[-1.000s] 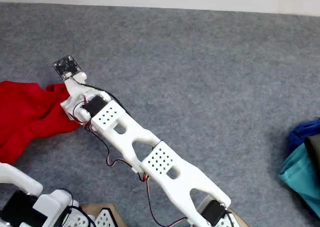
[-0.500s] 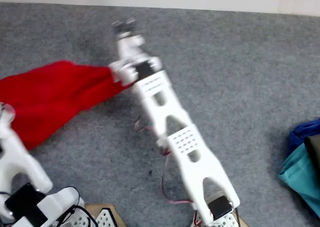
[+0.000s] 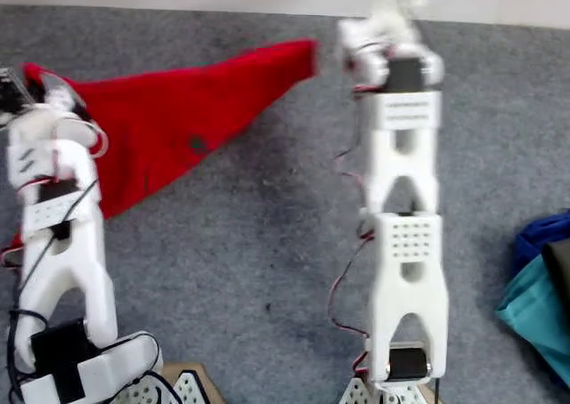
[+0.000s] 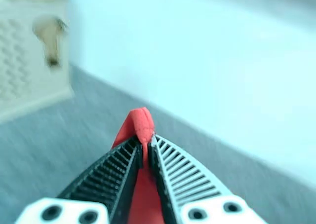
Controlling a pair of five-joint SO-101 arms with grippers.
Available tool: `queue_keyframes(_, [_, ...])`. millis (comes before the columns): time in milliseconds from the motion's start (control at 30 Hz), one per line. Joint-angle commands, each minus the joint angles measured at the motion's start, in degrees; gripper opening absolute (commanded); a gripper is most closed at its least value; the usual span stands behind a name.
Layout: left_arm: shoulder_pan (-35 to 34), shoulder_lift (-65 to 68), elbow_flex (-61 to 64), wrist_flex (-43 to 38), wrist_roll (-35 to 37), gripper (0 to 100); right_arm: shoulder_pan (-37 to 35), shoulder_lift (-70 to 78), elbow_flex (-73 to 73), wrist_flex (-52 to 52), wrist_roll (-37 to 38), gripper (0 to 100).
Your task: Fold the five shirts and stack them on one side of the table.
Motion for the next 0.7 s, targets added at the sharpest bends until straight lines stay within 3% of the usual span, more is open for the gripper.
queue_keyframes(0, [-0.3,-2.7,-9.8,-1.8,0.4,1,5.4,-10.5,-7.2,0.0,0.4,0.8])
queue_keyframes(200, [-2.0,-2.7,-21.1,-1.7,0.4,1,6.8,-19.6,-6.6,2.0,0.9,0.9])
queue_keyframes(400, [-2.2,-2.6,-21.1,4.6,0.3,1,-6.0,-12.1,-5.7,9.6,0.4,7.3])
queue_keyframes(500, [-3.4,-2.6,-18.7,8.5,0.3,1,-11.4,-4.1,-5.6,9.3,-6.2,9.9])
queue_keyframes(667, [-3.6,-2.2,-12.1,8.4,0.3,1,-17.3,8.5,-6.0,7.7,-21.1,10.2])
